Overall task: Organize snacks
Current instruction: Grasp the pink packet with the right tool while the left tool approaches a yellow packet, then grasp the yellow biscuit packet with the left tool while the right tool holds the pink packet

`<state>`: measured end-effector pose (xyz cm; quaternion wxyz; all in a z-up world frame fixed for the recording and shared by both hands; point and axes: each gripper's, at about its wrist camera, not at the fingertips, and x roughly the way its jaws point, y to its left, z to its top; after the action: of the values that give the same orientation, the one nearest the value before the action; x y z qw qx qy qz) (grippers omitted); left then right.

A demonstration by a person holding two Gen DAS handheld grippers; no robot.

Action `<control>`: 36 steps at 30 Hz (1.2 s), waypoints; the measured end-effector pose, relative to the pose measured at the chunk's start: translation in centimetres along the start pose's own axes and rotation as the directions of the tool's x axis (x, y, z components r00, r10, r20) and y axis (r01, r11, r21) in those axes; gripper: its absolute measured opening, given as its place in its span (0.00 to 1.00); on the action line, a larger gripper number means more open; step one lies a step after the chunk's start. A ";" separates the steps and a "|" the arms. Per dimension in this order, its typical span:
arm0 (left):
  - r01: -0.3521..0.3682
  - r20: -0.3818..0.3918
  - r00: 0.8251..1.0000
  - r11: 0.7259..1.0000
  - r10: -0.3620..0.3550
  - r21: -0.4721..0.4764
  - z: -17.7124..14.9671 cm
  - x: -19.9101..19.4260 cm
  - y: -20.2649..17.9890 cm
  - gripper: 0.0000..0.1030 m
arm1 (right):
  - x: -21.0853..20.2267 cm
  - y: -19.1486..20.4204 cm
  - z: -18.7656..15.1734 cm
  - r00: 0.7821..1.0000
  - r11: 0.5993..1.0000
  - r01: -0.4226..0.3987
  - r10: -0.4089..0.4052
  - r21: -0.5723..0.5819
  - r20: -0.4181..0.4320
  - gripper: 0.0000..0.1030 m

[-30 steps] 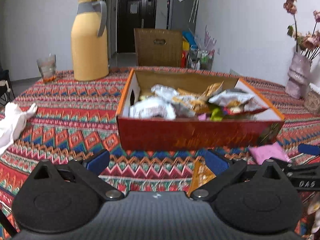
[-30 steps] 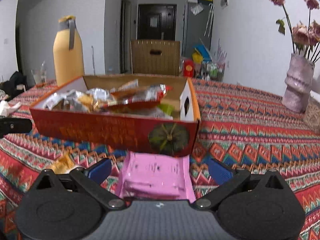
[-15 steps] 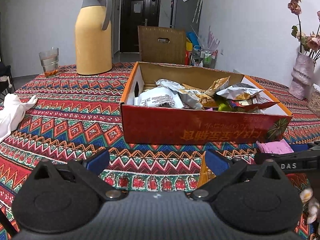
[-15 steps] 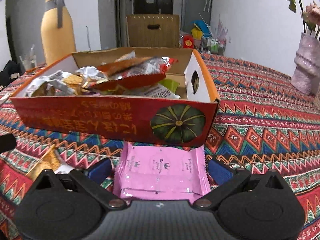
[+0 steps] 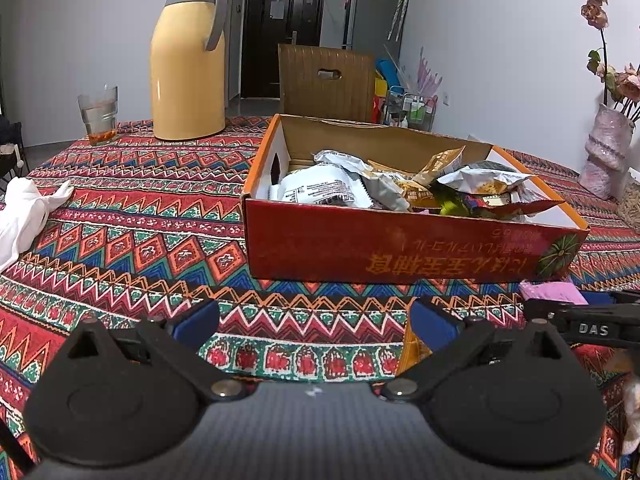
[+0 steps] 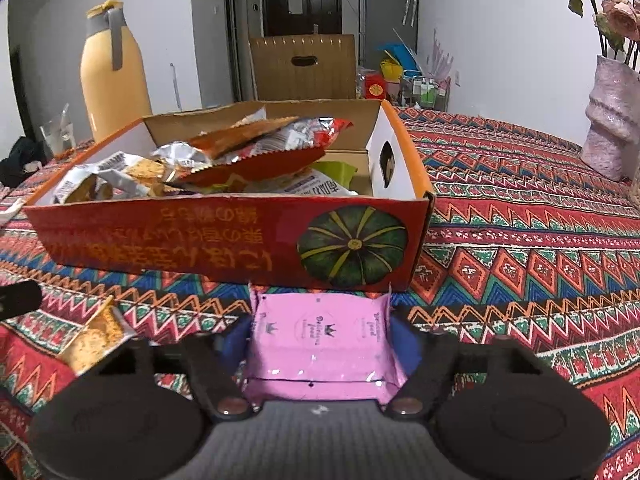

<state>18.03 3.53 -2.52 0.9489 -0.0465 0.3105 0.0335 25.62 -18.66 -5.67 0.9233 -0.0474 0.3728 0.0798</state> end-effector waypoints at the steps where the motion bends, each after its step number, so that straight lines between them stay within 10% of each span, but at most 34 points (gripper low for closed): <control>1: -0.001 -0.001 1.000 1.000 0.001 -0.001 0.0 0.0 0.0 1.00 | -0.3 -0.1 -0.1 1.000 1.000 -0.007 0.007 0.006 0.006 0.63; 18: 0.027 -0.082 0.996 0.997 -0.022 0.070 1.0 0.2 -2.6 1.00 | -5.4 -1.6 -2.5 0.969 0.997 0.003 -0.023 0.082 0.247 0.63; 36: 0.073 -0.244 0.969 0.992 -0.045 0.107 0.0 3.2 -8.8 1.00 | -5.8 -2.3 -3.3 0.960 0.993 -0.011 -0.023 0.116 0.281 0.63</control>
<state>21.42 -5.12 -3.78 0.9058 -0.0047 0.4232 -0.0187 19.70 -22.02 -3.90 0.9683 0.0172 0.2416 0.0610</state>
